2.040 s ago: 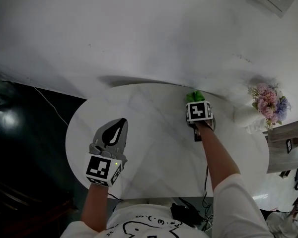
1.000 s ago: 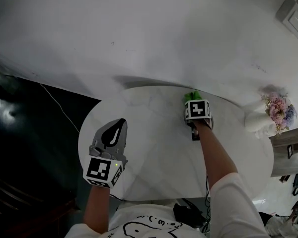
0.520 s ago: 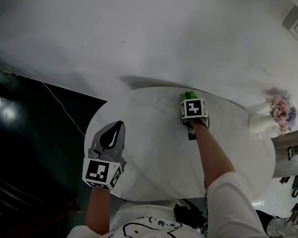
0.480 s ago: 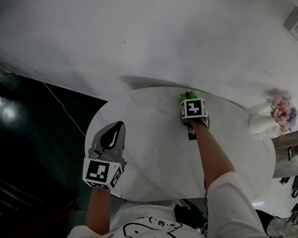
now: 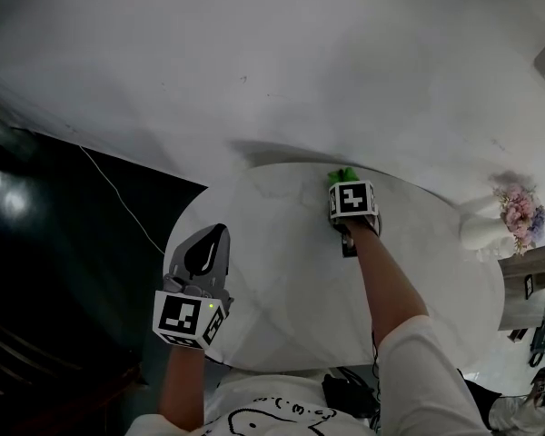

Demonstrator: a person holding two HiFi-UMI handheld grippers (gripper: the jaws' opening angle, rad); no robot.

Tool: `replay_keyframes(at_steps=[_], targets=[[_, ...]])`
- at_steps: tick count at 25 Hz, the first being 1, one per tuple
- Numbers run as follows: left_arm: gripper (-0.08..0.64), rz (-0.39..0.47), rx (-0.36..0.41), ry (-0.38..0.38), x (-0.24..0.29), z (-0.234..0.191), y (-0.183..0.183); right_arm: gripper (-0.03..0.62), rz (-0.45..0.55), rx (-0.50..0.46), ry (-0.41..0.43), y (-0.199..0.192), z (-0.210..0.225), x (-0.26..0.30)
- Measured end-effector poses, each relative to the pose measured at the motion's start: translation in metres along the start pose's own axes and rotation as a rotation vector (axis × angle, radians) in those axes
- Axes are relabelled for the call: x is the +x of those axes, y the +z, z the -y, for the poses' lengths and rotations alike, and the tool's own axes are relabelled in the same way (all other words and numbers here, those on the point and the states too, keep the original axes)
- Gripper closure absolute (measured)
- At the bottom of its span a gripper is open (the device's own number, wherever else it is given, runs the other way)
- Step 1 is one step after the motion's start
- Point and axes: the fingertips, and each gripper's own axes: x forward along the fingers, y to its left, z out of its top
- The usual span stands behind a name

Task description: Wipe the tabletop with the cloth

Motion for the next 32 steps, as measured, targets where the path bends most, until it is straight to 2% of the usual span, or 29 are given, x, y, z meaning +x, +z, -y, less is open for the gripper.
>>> replay_keyframes(at_steps=[16, 26, 32], targets=[[0.539, 0.011, -0.062, 0.043, -0.014, -0.029, -0.007, 0.549, -0.013, -0.066, 0.070, 0.021, -0.058, 0.009], [0.539, 0.011, -0.084, 0.060, -0.024, -0.045, -0.014, 0.549, 0.000, -0.005, 0.187, 0.035, -0.108, 0.013], [0.538, 0.008, -0.106, 0.066, -0.030, -0.056, -0.023, 0.549, 0.009, 0.029, 0.290, 0.038, -0.139, 0.012]])
